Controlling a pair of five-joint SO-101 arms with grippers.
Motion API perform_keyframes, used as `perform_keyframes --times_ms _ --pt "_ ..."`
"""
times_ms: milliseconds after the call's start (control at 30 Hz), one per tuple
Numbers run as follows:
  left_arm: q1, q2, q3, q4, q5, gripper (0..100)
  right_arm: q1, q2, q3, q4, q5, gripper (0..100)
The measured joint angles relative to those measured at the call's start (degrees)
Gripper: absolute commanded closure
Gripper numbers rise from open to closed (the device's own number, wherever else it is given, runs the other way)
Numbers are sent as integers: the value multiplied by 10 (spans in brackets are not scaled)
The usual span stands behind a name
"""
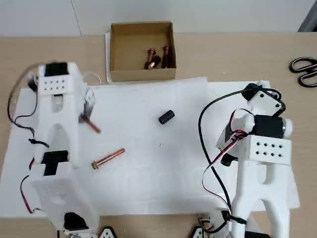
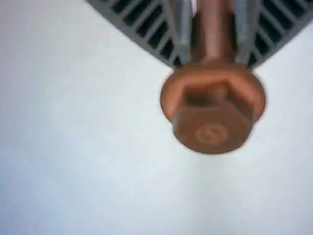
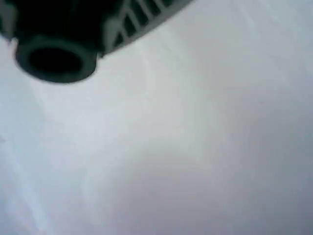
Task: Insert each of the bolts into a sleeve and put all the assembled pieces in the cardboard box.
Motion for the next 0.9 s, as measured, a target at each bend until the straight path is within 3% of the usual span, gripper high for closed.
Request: perform_keyframes --times_ms 267,467,700,900 --pt "11 -71 -60 8 -23 994 -13 0 -80 0 24 996" --pt "18 -173 -60 11 -48 994 -97 -18 -92 11 26 996" --pt "19 -364 -55 11 -112 994 -200 -166 -92 11 26 996" --pt "19 -558 50 11 -156 994 -221 -302 -25 14 36 996"
